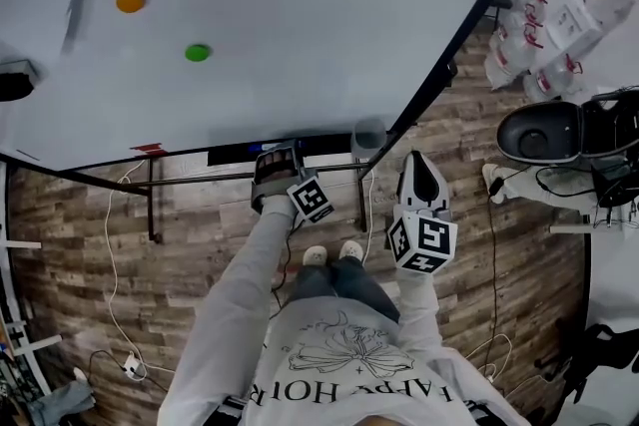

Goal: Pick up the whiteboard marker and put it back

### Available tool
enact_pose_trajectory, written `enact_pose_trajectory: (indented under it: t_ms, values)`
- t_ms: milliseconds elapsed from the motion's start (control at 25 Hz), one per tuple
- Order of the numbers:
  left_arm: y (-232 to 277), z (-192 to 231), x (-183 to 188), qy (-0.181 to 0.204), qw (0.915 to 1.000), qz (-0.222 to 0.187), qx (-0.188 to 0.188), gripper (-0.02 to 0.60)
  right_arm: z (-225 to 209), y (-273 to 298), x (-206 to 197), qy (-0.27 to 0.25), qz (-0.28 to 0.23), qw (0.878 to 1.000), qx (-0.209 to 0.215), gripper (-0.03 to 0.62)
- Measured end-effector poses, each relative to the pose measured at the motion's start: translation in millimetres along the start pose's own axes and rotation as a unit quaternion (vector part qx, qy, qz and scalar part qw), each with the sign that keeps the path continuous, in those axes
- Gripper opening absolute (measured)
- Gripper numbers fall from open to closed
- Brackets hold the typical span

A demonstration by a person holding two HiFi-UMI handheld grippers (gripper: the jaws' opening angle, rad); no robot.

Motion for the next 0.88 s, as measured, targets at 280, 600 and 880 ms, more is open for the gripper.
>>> enact_pose_trajectory:
  t_ms: [280,600,880]
  values:
    - [5.5,-5.7,4.5,0.0,1.0,0.005,-0.005,0.069,-4.1,1.3,-2.7,0.003,0.003,1.0,-0.005,0.01]
    - [5.7,-5.0,3.7,-0.023,0.9994,0.01,-0.023,0.095,-5.1,3.5,-2.7,0.006,0.004,1.0,-0.004,0.011]
    - [-8.9,10.0,-1.2,-0.062,0.9979,-0.004,-0.019,0.109,3.9,1.1,1.3,0.0,-0.002,1.0,0.007,0.011]
Point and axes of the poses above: the fingertips, and each gripper's own axes: y forward along the fingers, z to its left, x out of its top, the point moved 5 cm from there along -y, backward along the fingers, and after that the axes turned 12 degrees about z, right-handed, at the moved point
